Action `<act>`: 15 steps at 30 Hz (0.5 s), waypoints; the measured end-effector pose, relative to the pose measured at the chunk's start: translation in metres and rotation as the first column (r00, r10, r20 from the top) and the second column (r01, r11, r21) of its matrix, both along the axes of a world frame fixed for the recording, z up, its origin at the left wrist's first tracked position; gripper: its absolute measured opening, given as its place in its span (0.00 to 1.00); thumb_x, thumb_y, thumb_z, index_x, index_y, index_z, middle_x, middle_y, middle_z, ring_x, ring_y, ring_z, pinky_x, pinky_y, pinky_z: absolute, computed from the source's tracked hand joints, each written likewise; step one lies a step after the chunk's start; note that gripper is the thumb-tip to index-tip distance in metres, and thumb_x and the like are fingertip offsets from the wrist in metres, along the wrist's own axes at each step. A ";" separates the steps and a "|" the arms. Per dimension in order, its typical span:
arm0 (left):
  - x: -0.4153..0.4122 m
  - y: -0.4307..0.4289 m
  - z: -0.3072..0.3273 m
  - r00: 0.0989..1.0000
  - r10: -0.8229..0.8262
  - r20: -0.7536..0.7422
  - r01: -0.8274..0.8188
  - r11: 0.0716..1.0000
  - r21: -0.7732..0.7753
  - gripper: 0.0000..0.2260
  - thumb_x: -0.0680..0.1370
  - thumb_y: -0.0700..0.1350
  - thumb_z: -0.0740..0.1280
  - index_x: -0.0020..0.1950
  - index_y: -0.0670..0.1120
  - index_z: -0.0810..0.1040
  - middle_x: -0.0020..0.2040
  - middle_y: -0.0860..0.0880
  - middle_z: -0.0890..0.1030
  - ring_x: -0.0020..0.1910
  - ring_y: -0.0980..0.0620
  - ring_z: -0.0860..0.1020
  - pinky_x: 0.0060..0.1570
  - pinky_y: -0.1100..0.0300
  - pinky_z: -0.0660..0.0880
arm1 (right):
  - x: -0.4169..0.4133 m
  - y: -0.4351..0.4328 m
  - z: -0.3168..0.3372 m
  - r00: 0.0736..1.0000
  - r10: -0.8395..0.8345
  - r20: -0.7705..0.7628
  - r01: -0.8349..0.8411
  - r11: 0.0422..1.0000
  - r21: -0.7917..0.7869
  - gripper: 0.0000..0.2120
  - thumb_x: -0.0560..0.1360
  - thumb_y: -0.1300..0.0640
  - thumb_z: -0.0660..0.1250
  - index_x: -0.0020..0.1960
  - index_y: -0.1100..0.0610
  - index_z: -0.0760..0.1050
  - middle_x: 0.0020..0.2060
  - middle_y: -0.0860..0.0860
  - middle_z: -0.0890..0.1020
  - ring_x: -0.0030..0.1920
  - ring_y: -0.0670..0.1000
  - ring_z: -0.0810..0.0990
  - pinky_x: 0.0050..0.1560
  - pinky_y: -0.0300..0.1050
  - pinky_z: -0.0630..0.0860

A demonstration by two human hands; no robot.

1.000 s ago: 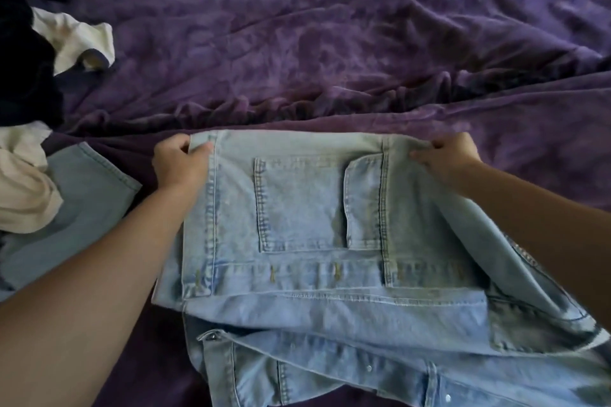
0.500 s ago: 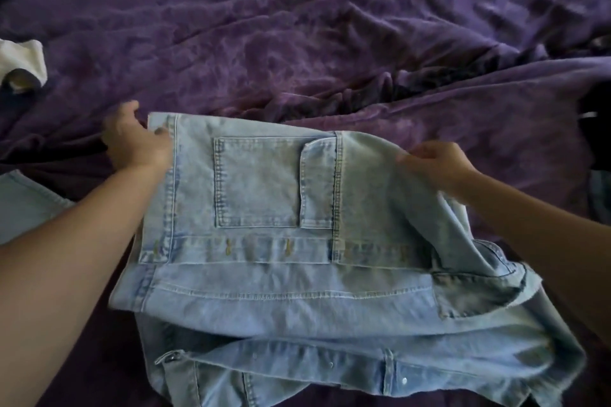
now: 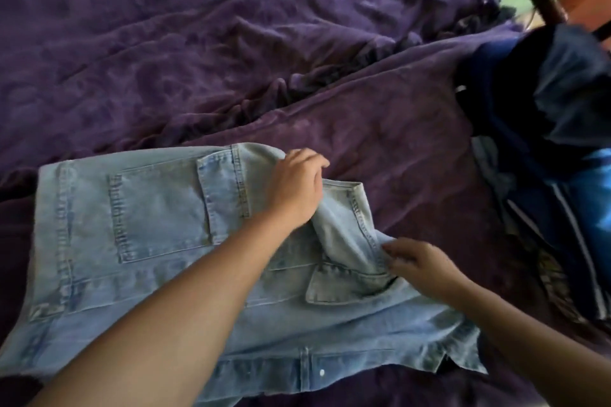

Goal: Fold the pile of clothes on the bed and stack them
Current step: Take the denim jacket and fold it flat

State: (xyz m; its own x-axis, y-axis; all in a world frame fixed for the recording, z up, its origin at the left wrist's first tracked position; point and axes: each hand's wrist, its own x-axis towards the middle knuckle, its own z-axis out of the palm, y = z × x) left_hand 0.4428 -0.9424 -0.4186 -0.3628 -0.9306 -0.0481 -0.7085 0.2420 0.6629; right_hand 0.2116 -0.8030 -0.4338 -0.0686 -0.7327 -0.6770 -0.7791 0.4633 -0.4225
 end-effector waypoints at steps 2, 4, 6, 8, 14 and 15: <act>-0.029 -0.011 -0.012 0.986 -0.118 0.120 0.106 0.989 0.104 0.12 0.79 0.41 0.60 0.57 0.44 0.80 0.56 0.46 0.81 0.59 0.44 0.75 0.60 0.50 0.69 | 0.006 0.001 -0.002 0.990 0.139 -0.009 -0.140 0.989 -0.051 0.22 0.70 0.52 0.69 0.64 0.49 0.76 0.60 0.46 0.79 0.61 0.47 0.76 0.61 0.41 0.70; -0.049 -0.017 -0.025 0.941 -0.192 0.278 0.115 0.956 0.271 0.11 0.79 0.51 0.62 0.57 0.51 0.80 0.56 0.47 0.81 0.58 0.43 0.76 0.60 0.50 0.69 | 0.007 0.005 -0.004 0.947 0.321 -0.019 -0.322 0.942 -0.093 0.32 0.67 0.48 0.69 0.70 0.51 0.70 0.68 0.48 0.72 0.68 0.50 0.69 0.68 0.44 0.64; -0.063 -0.014 -0.035 0.917 -0.228 0.329 0.086 0.915 0.393 0.13 0.74 0.60 0.65 0.52 0.54 0.79 0.52 0.50 0.82 0.56 0.45 0.77 0.59 0.49 0.68 | 0.001 0.015 -0.009 0.883 0.460 -0.097 -0.468 0.880 -0.083 0.39 0.64 0.43 0.68 0.74 0.50 0.63 0.72 0.46 0.66 0.72 0.50 0.63 0.71 0.46 0.59; -0.073 -0.009 -0.042 0.926 -0.226 0.301 0.075 0.894 0.441 0.13 0.70 0.61 0.70 0.42 0.52 0.77 0.42 0.52 0.81 0.51 0.46 0.79 0.55 0.50 0.71 | -0.008 0.027 -0.015 0.820 0.527 -0.224 -0.553 0.830 -0.070 0.40 0.64 0.43 0.68 0.74 0.50 0.62 0.72 0.47 0.66 0.72 0.51 0.63 0.73 0.47 0.57; -0.107 -0.060 -0.027 0.995 0.093 0.033 -0.099 0.919 0.382 0.21 0.70 0.49 0.75 0.26 0.44 0.67 0.25 0.51 0.67 0.28 0.52 0.67 0.33 0.57 0.62 | -0.035 0.009 -0.010 0.957 0.148 -0.250 -0.263 0.807 -0.529 0.05 0.68 0.52 0.63 0.41 0.51 0.77 0.34 0.47 0.80 0.37 0.55 0.81 0.43 0.48 0.72; -0.112 -0.077 -0.023 0.976 0.215 -0.016 -0.194 0.909 0.370 0.18 0.70 0.49 0.75 0.27 0.43 0.71 0.26 0.50 0.69 0.29 0.53 0.67 0.33 0.57 0.64 | -0.044 -0.007 -0.007 0.983 0.008 -0.185 -0.104 0.852 -0.514 0.04 0.68 0.52 0.63 0.40 0.52 0.73 0.32 0.48 0.79 0.35 0.55 0.79 0.38 0.47 0.70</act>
